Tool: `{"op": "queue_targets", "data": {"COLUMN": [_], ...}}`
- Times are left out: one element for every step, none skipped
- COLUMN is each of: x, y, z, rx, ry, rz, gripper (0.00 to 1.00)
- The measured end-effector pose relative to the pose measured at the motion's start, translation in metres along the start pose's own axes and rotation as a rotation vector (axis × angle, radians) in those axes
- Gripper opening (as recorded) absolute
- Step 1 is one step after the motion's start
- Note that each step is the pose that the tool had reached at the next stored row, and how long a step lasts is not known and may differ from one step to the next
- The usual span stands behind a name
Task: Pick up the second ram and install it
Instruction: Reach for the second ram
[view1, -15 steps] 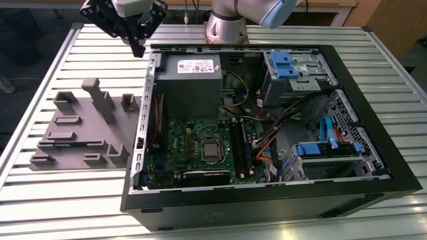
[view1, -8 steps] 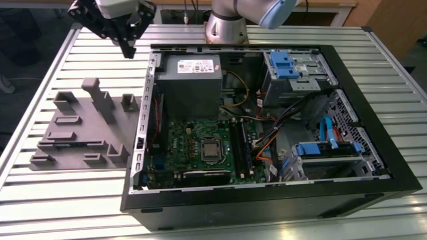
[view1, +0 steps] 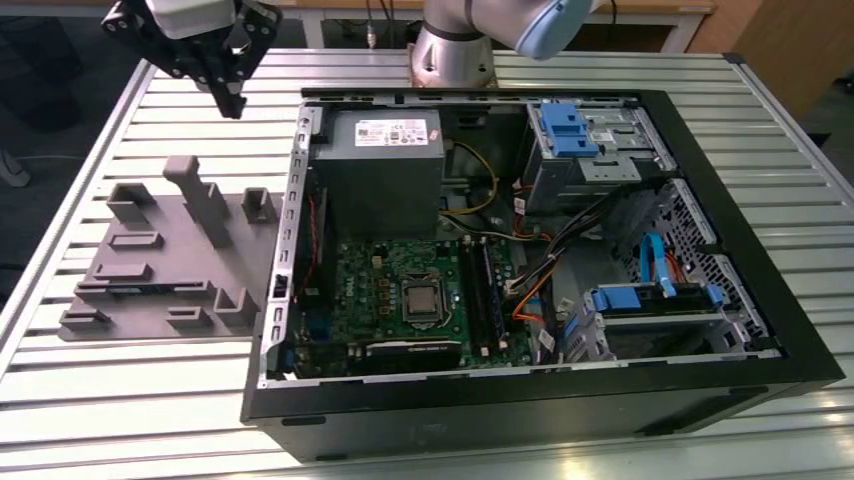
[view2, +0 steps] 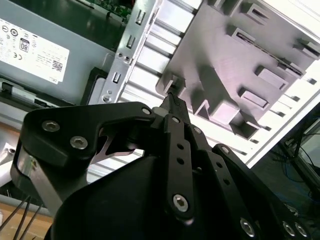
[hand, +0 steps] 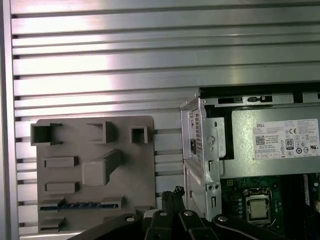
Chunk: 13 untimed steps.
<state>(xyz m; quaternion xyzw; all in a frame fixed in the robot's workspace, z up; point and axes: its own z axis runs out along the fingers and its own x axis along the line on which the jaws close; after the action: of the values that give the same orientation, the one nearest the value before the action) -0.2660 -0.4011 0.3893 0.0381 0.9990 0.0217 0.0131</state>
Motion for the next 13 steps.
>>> {"op": "queue_targets", "data": {"x": [0.0031, 0.0060, 0.0089, 0.0119, 0.0150, 0.0178, 0.0207, 0.0234, 0.0259, 0.0282, 0.0323, 0.0342, 0.0356], "y": [-0.0003, -0.0005, -0.0007, -0.0010, -0.0013, -0.0016, -0.0020, -0.0025, -0.0031, -0.0037, -0.0049, -0.0053, -0.0057], "z": [0.0000, 0.0000, -0.0001, -0.0001, -0.0001, -0.0001, -0.0001, -0.0002, -0.0002, -0.0003, -0.0003, -0.0004, -0.0004], "rx": [0.0000, 0.0000, 0.0000, 0.0000, 0.0001, 0.0000, 0.0000, 0.0000, -0.0001, 0.0001, 0.0000, 0.0000, 0.0000], "ry": [0.0000, 0.0000, 0.0000, 0.0000, 0.0000, 0.0000, 0.0000, 0.0000, 0.0000, 0.0001, 0.0000, 0.0000, 0.0001], "rz": [0.000, 0.000, 0.000, 0.000, 0.000, 0.000, 0.000, 0.000, 0.000, 0.000, 0.000, 0.001, 0.001], "gripper": [0.11, 0.11, 0.11, 0.11, 0.11, 0.11, 0.11, 0.11, 0.11, 0.11, 0.11, 0.11, 0.11]}}
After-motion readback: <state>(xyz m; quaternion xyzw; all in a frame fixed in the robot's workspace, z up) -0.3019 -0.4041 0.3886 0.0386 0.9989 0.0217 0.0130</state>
